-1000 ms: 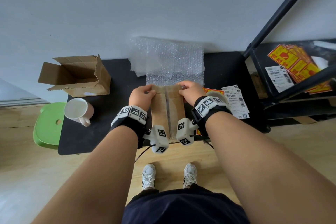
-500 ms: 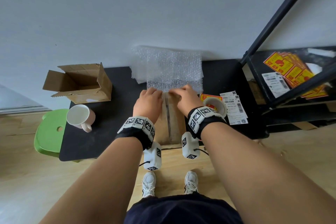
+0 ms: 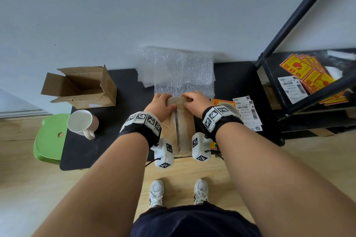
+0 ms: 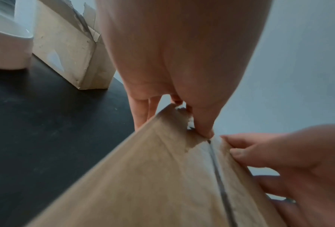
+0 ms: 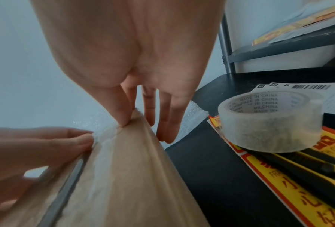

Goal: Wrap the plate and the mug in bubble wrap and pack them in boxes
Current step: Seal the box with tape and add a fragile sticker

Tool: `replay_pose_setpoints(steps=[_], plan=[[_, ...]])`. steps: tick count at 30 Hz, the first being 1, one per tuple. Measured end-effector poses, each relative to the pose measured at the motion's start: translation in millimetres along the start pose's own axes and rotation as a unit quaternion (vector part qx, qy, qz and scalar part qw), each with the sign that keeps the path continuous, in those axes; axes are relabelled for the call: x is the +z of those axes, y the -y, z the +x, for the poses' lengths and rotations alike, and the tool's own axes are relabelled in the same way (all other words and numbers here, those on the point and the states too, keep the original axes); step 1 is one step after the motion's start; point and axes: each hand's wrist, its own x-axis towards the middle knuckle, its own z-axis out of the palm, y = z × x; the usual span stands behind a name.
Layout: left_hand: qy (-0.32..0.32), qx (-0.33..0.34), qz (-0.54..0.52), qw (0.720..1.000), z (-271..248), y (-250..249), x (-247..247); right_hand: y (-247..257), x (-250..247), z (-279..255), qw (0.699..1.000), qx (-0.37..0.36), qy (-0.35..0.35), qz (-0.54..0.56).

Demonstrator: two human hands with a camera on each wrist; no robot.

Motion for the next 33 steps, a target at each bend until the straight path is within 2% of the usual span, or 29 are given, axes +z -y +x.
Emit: replay_pose_setpoints(steps=[6,11,19,27,33], plan=[[-0.014,0.008,-0.001,1.0,8.2,2.6,-6.9,-2.4,-3.0,7.5,0.996,0.034,0.029,0.074],[-0.054,-0.002,-0.006,0.999,8.5,4.2,-0.3,-7.3,-2.6,11.2,0.986,0.054,0.039,0.15],[-0.078,0.009,-0.042,0.996,4.2,7.0,4.4,-14.8,-0.5,6.7,0.98,0.069,0.027,0.183],[-0.093,0.006,-0.034,0.995,-0.5,5.0,7.8,-12.7,6.3,-3.4,0.988,0.051,-0.024,0.145],[-0.107,-0.094,0.01,0.99,-15.1,-2.3,11.2,-10.0,11.6,-11.0,0.996,0.087,-0.026,0.018]])
